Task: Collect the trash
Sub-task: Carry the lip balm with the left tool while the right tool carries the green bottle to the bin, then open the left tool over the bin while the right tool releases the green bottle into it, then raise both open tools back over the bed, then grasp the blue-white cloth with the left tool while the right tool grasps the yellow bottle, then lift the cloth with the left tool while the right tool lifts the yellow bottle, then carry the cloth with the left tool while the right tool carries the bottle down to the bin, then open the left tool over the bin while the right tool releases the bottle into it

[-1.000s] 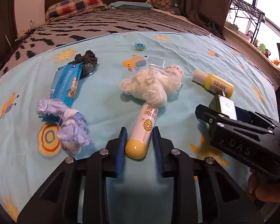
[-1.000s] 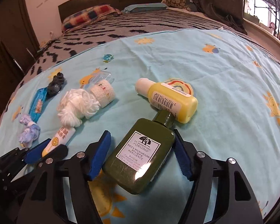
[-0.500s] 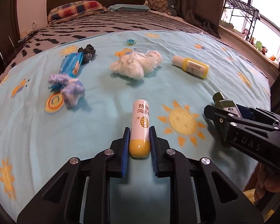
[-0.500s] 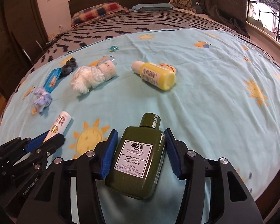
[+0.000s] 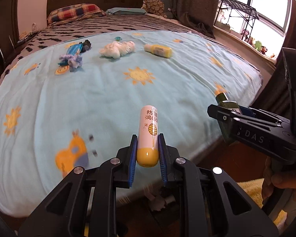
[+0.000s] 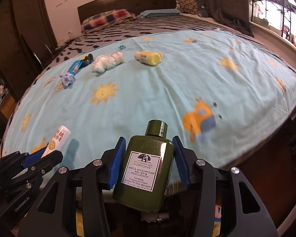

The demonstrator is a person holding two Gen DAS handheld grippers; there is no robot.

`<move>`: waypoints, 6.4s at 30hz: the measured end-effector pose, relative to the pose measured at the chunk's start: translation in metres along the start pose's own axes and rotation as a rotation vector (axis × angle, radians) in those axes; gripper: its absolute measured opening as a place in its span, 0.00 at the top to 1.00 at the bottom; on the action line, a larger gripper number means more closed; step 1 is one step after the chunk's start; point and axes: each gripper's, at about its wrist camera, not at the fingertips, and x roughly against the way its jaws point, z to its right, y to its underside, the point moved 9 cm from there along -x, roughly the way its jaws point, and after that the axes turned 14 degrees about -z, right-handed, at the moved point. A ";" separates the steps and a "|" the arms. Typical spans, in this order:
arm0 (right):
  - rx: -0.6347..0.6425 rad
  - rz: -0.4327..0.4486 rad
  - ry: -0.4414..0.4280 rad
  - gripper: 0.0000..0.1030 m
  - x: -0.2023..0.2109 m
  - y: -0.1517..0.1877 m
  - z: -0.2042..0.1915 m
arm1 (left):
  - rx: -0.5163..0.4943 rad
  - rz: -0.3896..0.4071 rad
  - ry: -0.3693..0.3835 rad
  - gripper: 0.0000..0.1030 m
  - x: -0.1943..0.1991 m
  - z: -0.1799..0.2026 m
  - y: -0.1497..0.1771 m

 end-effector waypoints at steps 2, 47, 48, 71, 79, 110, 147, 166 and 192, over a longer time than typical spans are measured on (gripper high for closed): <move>-0.005 -0.006 0.002 0.52 0.003 0.016 0.006 | -0.004 -0.008 0.008 0.82 0.000 0.008 0.017; -0.044 -0.158 0.030 0.34 -0.062 0.081 0.043 | 0.035 -0.256 0.026 0.54 -0.097 0.026 0.109; -0.046 -0.144 0.030 0.30 -0.056 0.077 0.043 | 0.036 -0.233 0.018 0.50 -0.088 0.023 0.105; 0.042 0.063 0.010 0.14 -0.013 -0.069 -0.002 | 0.138 0.030 -0.125 0.28 0.011 -0.094 -0.026; 0.046 0.033 0.014 0.14 -0.059 -0.133 -0.003 | 0.178 0.043 -0.177 0.28 -0.013 -0.145 -0.092; 0.112 -0.071 0.018 0.68 -0.115 -0.193 -0.021 | 0.192 -0.015 -0.139 0.77 -0.059 -0.167 -0.148; 0.033 -0.115 -0.025 0.68 -0.011 0.081 0.009 | -0.029 -0.070 0.061 0.77 -0.010 0.020 0.075; -0.030 -0.312 -0.019 0.68 -0.094 0.140 0.032 | -0.036 -0.307 0.059 0.77 -0.117 0.034 0.139; -0.053 -0.179 -0.001 0.41 -0.042 0.078 0.028 | 0.008 -0.215 0.025 0.42 -0.067 0.014 0.102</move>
